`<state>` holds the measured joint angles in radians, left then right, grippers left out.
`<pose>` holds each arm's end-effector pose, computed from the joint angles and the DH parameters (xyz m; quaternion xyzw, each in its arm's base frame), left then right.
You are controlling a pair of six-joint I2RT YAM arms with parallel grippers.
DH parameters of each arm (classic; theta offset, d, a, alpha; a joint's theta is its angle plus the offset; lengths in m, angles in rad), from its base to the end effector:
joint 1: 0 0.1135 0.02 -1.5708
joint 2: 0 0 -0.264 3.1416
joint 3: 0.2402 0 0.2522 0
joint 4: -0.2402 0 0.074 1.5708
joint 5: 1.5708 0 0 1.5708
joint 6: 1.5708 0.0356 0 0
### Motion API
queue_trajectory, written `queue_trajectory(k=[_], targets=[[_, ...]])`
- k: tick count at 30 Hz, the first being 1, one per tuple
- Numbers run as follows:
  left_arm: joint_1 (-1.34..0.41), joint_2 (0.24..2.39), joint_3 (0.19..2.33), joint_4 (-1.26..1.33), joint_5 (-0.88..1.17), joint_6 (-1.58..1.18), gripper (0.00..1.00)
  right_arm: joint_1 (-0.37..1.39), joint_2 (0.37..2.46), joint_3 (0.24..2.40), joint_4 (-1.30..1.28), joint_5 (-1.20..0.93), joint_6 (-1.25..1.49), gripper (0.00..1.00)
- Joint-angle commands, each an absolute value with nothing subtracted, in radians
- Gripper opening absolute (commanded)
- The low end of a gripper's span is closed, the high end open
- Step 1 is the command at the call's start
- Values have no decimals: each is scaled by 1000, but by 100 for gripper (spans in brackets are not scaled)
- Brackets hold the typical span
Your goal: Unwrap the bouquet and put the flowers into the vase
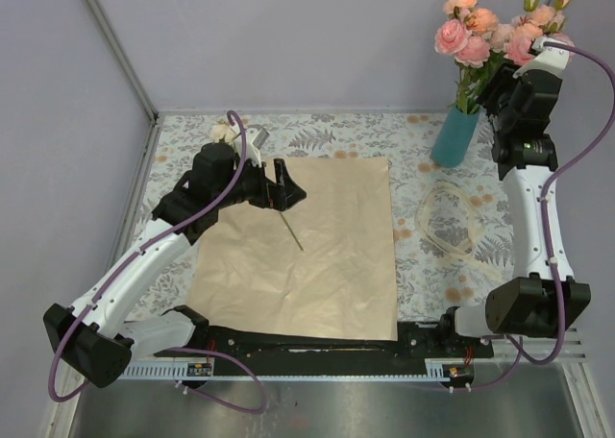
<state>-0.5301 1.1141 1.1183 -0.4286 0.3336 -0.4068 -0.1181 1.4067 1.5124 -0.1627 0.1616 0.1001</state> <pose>0.2067 -0.1346 0.3671 0.1409 0.8214 -0.3659 0.4142 0.3202 -0.0438 0.4532 0.1340 0.7143 -0.0648 0.6839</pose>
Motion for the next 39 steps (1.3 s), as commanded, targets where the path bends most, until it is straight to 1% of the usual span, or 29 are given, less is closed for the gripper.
queue_trajectory(k=[1,4,7,12,15,19,21,23,25,28,31,37,39], targets=[[-531,1083,1141,-445,210,-393,99,-121,1332,1566,-340,52,208,59],[-531,1080,1129,-443,60,-438,99,-121,1266,1543,-400,-26,274,56],[-531,1109,1120,-471,-235,-654,99,-120,1163,1445,-393,-100,322,55],[-519,1222,1206,-595,-354,-735,98,-110,990,1246,-379,-219,370,50],[-450,1290,1255,-629,-312,-768,95,-88,899,1155,-414,-258,382,48],[-356,1411,1305,-630,-223,-813,87,-20,780,1037,-439,-319,397,47],[-342,1494,1347,-626,-207,-813,85,26,718,996,-434,-318,396,47],[-342,1570,1399,-611,-187,-764,85,47,686,965,-425,-318,402,47],[-338,1661,1465,-643,-196,-736,83,55,664,947,-428,-325,413,47],[-324,1768,1541,-684,-184,-735,74,71,641,924,-430,-353,422,47],[-321,1838,1560,-683,-189,-759,66,80,624,908,-433,-362,423,48],[-319,1919,1560,-657,-222,-781,61,90,612,919,-431,-376,429,47],[-313,1953,1577,-643,-190,-770,58,87,607,920,-420,-377,439,47]])
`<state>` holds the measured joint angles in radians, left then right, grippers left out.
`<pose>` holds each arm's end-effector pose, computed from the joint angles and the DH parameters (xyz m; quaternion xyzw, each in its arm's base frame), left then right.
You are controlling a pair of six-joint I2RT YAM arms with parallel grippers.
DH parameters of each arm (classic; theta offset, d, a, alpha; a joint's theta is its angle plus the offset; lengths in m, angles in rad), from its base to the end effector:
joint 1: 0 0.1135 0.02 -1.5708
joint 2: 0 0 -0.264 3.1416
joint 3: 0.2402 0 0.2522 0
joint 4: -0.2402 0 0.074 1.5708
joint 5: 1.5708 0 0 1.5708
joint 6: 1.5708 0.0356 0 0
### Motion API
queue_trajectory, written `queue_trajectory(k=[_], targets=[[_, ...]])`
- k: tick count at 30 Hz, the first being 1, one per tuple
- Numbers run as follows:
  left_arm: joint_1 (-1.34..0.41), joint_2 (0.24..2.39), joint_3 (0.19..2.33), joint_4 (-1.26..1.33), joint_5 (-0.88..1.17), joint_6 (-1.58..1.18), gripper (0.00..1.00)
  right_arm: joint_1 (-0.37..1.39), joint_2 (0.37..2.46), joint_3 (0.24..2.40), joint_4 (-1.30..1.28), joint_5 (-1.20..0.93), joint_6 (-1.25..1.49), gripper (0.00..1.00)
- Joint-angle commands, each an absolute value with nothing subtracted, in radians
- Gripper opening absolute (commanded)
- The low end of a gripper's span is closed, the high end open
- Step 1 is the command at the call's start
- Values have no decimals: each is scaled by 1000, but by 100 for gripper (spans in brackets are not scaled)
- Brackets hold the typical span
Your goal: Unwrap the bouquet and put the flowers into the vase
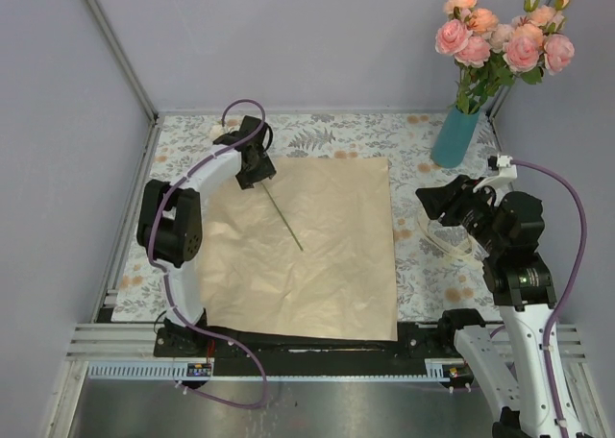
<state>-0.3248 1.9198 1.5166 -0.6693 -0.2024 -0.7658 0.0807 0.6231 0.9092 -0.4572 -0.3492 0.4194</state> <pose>0.3920 -0.1244 0.2250 -0.2352 0.9354 -0.0435 0.2605 0.1282 0.0226 0.3760 0.0167 0.7614 0.2857 0.5817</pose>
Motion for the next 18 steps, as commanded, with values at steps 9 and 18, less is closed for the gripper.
queue_trajectory(k=[9,18], targets=[[-301,2086,1617,-646,-178,-770,49,89,580,923,-419,-362,446,47],[-281,2146,1632,-615,-109,-752,32,89,598,928,-434,-351,439,47]])
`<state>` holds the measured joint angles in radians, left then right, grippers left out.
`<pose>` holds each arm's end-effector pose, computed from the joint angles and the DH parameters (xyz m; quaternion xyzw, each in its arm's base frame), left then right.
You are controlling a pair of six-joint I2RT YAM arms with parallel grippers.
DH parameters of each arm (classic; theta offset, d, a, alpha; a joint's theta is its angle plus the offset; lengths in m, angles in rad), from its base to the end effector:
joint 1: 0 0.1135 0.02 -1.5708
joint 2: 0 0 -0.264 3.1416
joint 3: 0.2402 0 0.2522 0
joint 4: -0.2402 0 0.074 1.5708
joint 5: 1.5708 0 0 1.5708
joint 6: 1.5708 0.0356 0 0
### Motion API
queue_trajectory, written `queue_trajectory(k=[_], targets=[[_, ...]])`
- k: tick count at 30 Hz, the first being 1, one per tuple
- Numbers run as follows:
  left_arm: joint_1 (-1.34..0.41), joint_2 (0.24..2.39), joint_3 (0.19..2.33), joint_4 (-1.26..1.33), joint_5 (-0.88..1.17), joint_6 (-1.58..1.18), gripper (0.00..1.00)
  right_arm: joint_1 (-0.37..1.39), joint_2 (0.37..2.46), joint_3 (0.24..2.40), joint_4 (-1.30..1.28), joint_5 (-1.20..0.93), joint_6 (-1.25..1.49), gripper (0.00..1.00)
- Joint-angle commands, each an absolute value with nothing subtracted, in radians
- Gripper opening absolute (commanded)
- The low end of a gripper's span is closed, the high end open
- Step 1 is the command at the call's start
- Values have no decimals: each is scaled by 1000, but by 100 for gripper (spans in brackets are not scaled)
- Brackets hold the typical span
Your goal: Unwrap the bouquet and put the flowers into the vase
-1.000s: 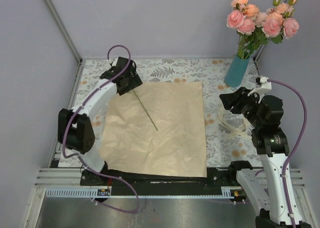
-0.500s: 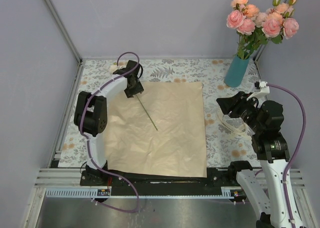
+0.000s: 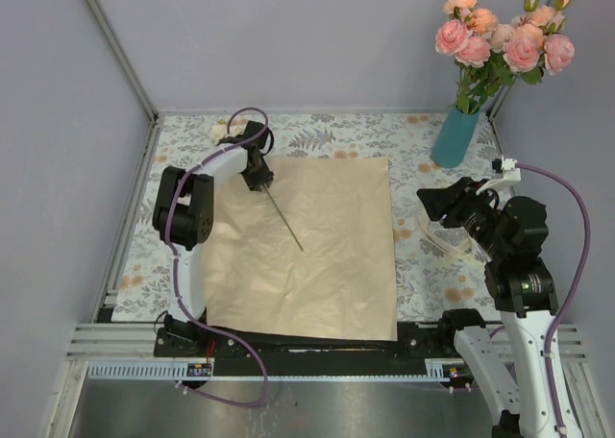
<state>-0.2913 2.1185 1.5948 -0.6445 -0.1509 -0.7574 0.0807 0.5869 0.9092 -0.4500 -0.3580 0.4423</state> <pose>0.4253 -0.1219 0.1679 -0.2403 0.9471 -0.0359 0.2096 0.1186 0.0221 0.3805 0.0172 0.7479 0.2972 0.5933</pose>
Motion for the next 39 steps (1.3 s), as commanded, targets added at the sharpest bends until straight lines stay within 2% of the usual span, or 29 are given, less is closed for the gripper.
queue_trajectory(k=[1,7,8,18,27,30,33,39], targets=[[-279,2148,1634,-614,-106,-749,29,89,598,928,-431,-351,442,47],[-267,2112,1646,-606,-117,-721,2,89,595,920,-431,-351,449,47],[-264,2106,1654,-606,-118,-715,0,89,595,920,-433,-351,451,47],[-258,1945,1704,-595,-40,-582,0,92,618,913,-397,-390,506,47],[-259,1639,1499,-436,247,-557,0,124,647,899,-305,-443,567,49],[-265,1568,1433,-391,411,-575,0,130,664,865,-211,-488,648,50],[-304,1505,1408,-423,459,-534,0,164,693,832,-108,-514,751,49],[-385,1373,1321,-463,540,-471,0,308,774,831,-17,-390,756,52]])
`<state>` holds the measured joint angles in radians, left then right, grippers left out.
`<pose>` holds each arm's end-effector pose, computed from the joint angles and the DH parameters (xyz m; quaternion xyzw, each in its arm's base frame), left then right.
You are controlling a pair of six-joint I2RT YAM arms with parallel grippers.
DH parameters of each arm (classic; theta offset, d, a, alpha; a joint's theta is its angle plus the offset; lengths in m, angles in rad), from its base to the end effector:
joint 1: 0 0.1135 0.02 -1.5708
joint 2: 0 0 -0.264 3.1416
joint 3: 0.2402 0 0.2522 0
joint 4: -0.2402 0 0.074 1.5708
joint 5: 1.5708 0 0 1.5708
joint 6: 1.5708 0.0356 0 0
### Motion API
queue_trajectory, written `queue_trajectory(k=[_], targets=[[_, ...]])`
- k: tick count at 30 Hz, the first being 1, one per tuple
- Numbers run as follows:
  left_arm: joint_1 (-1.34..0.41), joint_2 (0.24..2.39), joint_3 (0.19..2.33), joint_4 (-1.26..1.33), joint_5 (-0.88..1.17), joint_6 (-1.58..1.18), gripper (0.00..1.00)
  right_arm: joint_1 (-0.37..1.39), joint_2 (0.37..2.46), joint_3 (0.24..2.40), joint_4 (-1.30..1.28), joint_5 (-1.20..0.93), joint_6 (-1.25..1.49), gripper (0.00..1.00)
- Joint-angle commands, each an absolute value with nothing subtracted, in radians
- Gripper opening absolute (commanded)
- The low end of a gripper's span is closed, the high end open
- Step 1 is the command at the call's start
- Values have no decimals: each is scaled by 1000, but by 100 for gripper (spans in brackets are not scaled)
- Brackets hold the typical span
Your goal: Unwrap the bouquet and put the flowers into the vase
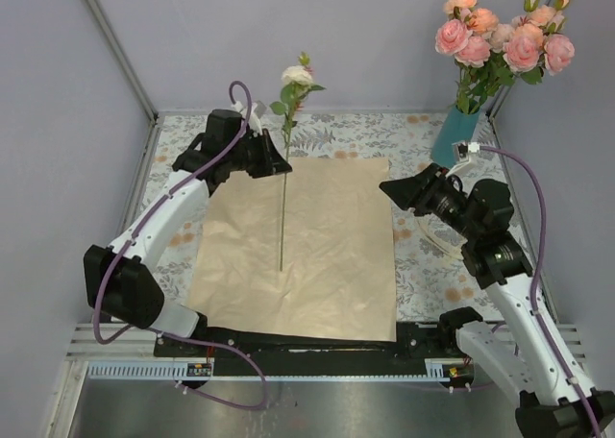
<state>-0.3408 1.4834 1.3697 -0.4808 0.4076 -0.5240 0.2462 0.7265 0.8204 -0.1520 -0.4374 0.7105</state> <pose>0.3115 -0.1254 0.3486 0.0154 0.8700 -0.3548 0.3421 0.1583 0.0553 0.3654 0.0185 0.7252 0.4485 0.5221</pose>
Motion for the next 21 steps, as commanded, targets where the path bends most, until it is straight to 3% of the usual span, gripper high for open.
queue_trajectory(k=[1,9,21], targets=[[-399,1355,1299,-459,563,-472,0,324,800,833,-9,-399,770,52],[-482,1275,1184,-419,695,-422,0,465,968,874,147,-356,756,59],[-515,1233,1184,-456,715,-394,0,629,1261,1066,183,-287,755,56]])
